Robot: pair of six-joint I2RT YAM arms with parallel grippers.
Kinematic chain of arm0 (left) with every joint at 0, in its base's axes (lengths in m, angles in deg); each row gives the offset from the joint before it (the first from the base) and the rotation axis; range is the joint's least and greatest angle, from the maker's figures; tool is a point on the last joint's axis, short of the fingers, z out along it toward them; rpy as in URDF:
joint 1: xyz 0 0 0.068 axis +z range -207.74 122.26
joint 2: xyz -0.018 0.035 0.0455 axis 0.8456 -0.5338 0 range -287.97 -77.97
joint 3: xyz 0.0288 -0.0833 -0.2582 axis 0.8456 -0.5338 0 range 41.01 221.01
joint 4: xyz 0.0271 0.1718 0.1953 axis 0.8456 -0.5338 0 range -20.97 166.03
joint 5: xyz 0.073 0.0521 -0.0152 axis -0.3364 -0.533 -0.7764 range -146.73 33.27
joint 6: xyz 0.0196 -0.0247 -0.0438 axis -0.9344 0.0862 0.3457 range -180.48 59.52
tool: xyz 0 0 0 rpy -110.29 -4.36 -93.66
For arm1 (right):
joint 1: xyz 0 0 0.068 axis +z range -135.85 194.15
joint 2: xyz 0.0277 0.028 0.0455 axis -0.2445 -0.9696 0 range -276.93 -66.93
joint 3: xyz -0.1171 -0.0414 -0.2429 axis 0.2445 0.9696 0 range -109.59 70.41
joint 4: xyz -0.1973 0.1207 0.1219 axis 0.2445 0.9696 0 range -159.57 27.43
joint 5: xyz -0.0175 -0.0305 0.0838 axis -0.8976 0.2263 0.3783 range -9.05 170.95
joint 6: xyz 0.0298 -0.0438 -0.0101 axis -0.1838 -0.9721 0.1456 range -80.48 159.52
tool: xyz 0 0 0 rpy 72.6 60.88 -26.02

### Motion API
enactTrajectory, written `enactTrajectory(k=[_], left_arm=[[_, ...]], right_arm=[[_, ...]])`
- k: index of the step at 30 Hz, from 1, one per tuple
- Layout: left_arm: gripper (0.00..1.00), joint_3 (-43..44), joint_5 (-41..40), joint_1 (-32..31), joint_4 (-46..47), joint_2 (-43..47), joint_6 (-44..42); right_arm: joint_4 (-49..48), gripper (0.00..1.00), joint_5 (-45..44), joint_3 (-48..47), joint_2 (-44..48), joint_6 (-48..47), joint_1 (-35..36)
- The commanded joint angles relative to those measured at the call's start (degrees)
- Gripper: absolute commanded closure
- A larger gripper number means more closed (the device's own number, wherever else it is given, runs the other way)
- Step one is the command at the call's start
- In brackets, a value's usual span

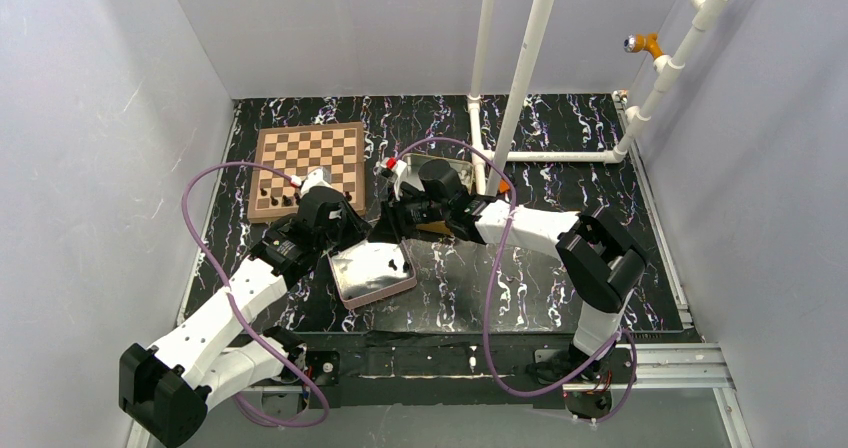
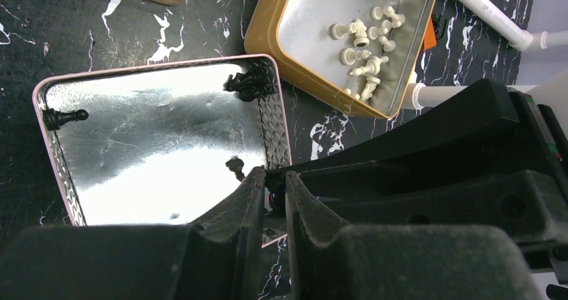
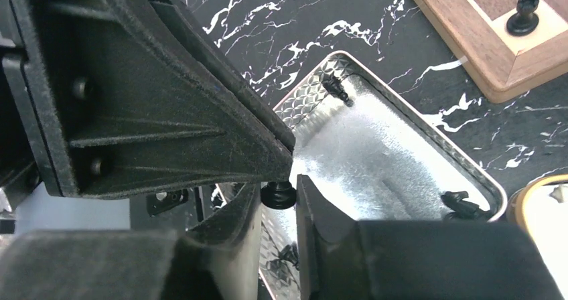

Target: Set up the chess pieces on the board

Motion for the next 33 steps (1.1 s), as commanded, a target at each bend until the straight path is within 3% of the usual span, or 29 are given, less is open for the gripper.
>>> enactTrajectory(k=[1, 3, 4, 11, 14, 17, 21, 24, 29, 33], left_arm=[[1.0, -0.8, -0.3, 0.0, 0.0, 1.4, 0.4], [1.0, -0.7, -0.3, 0.0, -0.1, 1.6, 0.5], [0.94, -0.6, -0.2, 0.0, -0.4, 1.8, 0.5], [0.31, 0.9, 3.6, 0.1, -4.7, 4.6, 0.7], [0.17, 0.0, 6.8, 1.1, -5.8, 7.7, 1.4], [0.17, -2.5, 15.0, 3.3, -2.2, 10.7, 2.5], [0.33, -6.4, 22.5, 5.6, 3.3, 13.4, 5.4], [0.46, -7.3, 24.1, 6.3, 4.0, 13.5, 6.3], [0.49, -6.6, 24.3, 6.7, 1.2, 12.5, 5.6], [0.58, -6.6, 25.9, 6.8, 2.3, 11.4, 5.6]], right_arm=[[-2.4, 0.82, -0.7, -2.3, -0.2, 0.7, -0.2], [-2.2, 0.88, -0.4, -2.2, 0.0, 0.2, -0.3], [-2.1, 0.89, 0.0, -2.1, 0.0, -0.2, -0.4], [-1.8, 0.93, 7.7, -1.1, 1.1, -8.1, -1.3], [-2.6, 0.93, 12.3, 0.0, 2.0, -12.7, -1.6], [-3.7, 0.93, 15.6, 1.6, 3.0, -17.1, -1.6], [-7.6, 0.92, 17.5, 4.2, 4.6, -21.5, -1.6], [-11.0, 0.92, 17.7, 5.3, 5.0, -21.2, -1.6], [-14.3, 0.92, 18.2, 6.8, 6.1, -21.1, -1.6], [-13.5, 0.92, 18.0, 7.0, 6.3, -22.3, -1.6]])
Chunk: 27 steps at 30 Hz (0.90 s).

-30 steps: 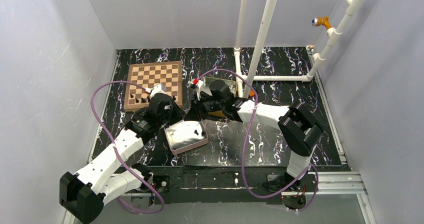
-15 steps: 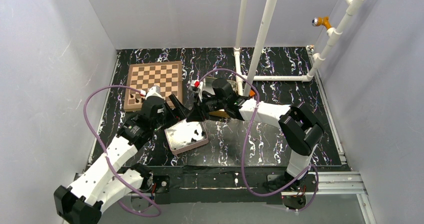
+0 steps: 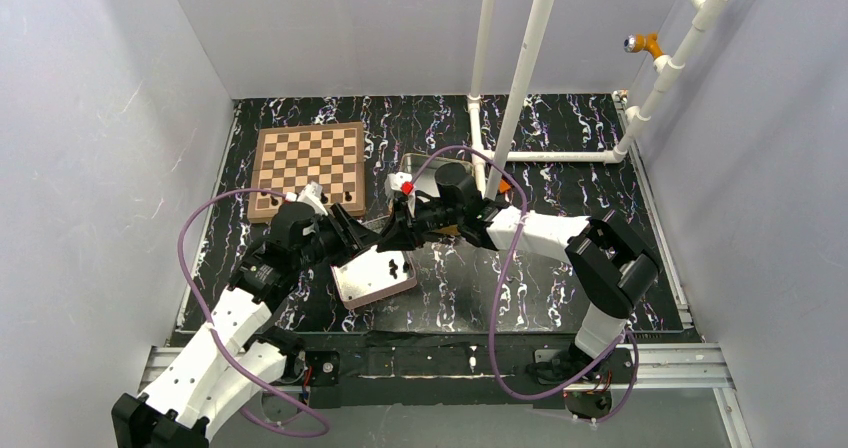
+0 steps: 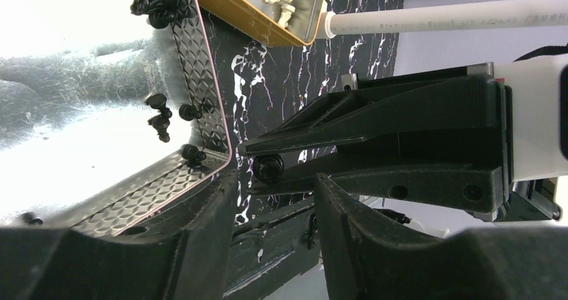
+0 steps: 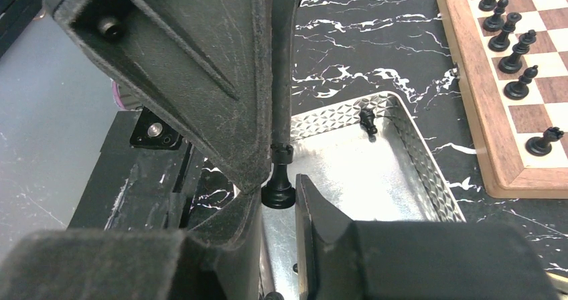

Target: Set up the chess pieces on the board

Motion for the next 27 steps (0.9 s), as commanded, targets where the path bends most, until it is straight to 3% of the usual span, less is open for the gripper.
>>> enactTrajectory(k=[1, 11, 27], left_arm=[[0.59, 0.5, 3.5, 0.4, 0.4, -1.0, -0.4], [0.72, 0.7, 1.4, 0.3, -1.2, -1.6, 0.3], [0.79, 0.9, -0.6, 0.4, -0.7, -3.1, 1.8]], right_arm=[[-4.1, 0.92, 1.4, 0.4, 2.8, -2.4, 0.0], [-3.9, 0.92, 2.4, 1.0, 3.4, -3.6, 0.0], [-3.7, 0.92, 3.3, 1.4, 3.6, -4.4, 0.0]])
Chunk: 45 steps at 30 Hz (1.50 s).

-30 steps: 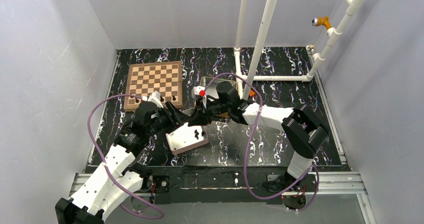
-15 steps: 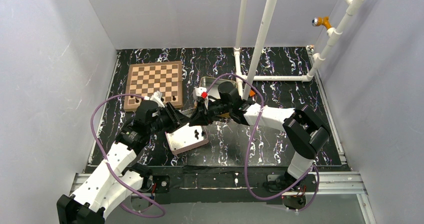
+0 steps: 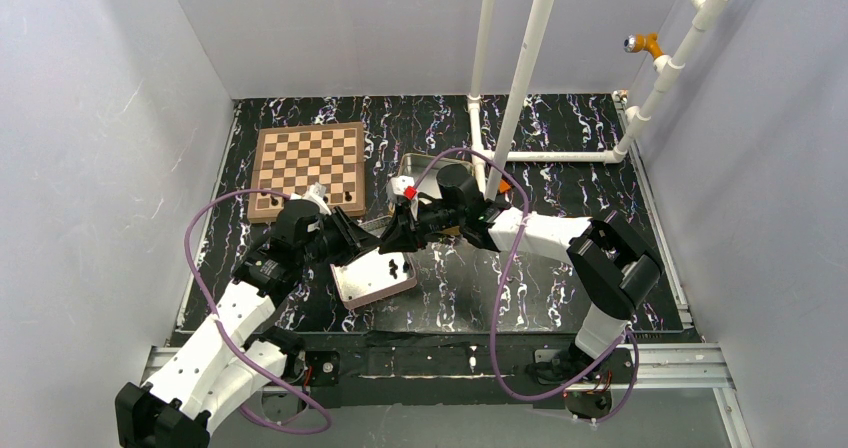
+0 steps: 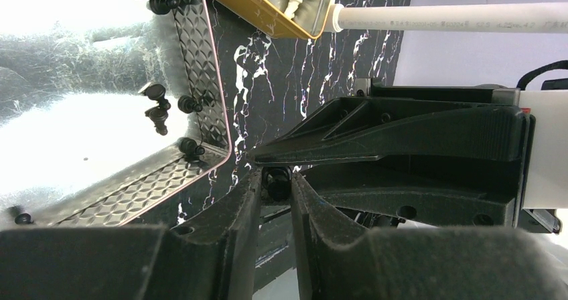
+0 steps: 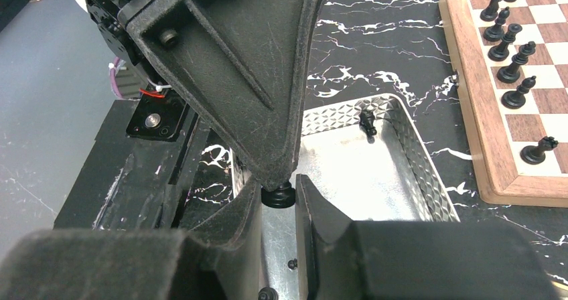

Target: Set up the chess pieces on the board

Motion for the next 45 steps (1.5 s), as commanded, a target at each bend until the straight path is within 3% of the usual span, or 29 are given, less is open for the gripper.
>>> enactTrajectory(k=[1, 6, 9, 13, 20, 25, 31, 36, 40, 45], left_arm=[[0.8, 0.8, -1.6, 0.1, -1.2, -0.2, -0.1], [0.9, 0.7, -1.9, 0.1, -1.3, 0.0, 0.0], [1.0, 0.7, -1.6, 0.1, -1.2, 0.0, 0.0], [1.0, 0.9, -1.5, 0.1, -1.5, 0.4, -0.7], [1.0, 5.0, -6.2, 0.1, -9.2, 1.2, -6.6], [1.0, 8.4, -11.2, 0.0, -14.4, 1.5, -10.8], [1.0, 15.8, -23.8, 1.7, -23.5, 0.2, -18.2], [1.0, 20.8, -32.9, 6.3, -27.7, -3.9, -26.0], [1.0, 19.6, -39.3, 10.8, -22.4, -5.7, -31.3], [1.0, 14.0, -39.7, 18.9, -9.4, -7.9, -36.1]], right_arm=[[-3.2, 0.92, 1.8, 0.3, 2.9, -0.9, 0.2], [-3.0, 0.92, 1.9, 0.5, 2.9, -1.1, 0.2], [-2.9, 0.92, 1.8, 0.5, 2.9, -1.2, 0.2], [-2.6, 0.89, 1.1, 0.4, 2.9, -1.0, 0.2], [-0.3, 0.35, -2.4, -0.5, 3.2, 0.8, 0.2], [0.4, 0.19, -3.4, -1.1, 3.4, 2.0, 0.1], [8.1, 0.1, -3.5, -3.2, 3.8, -2.6, -0.1], [12.9, 0.09, -1.4, -4.0, 4.5, -7.0, -0.4], [13.0, 0.09, -2.1, -3.8, 4.7, -7.1, -0.6], [12.9, 0.08, -2.5, -3.7, 4.9, -7.2, -1.2]])
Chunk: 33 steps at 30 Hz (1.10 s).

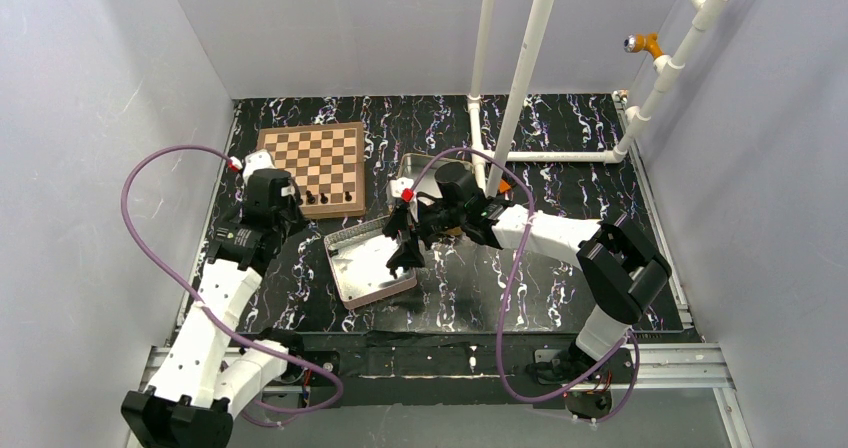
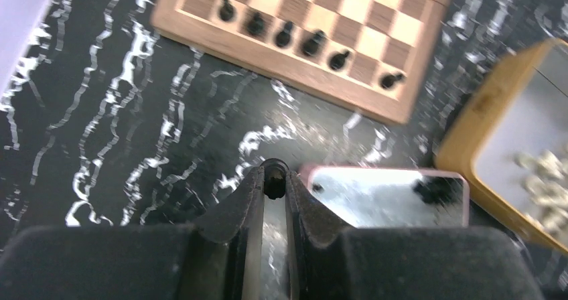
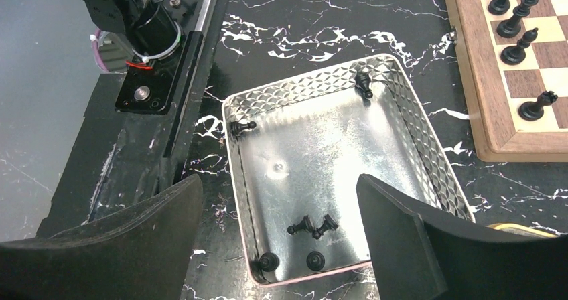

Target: Set up the chess pieces on the board

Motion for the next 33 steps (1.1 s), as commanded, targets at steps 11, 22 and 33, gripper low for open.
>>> enactTrajectory(k=[11, 22, 33], left_arm=[[1.0, -5.5, -4.1, 18.3, 26.1, -13.8, -7.4], [1.0, -2.1, 0.2, 23.7, 32.6, -27.1, -6.2], [1.0, 0.9, 1.9, 24.3, 34.8, -35.2, -5.5]], right_arm=[[-0.9, 0.07, -0.2, -1.8, 3.2, -0.8, -1.7], [-2.0, 0.06, -0.1, -2.1, 2.4, -0.1, -2.7], [-2.4, 0.06, -0.2, -2.3, 1.7, 0.5, -4.0]])
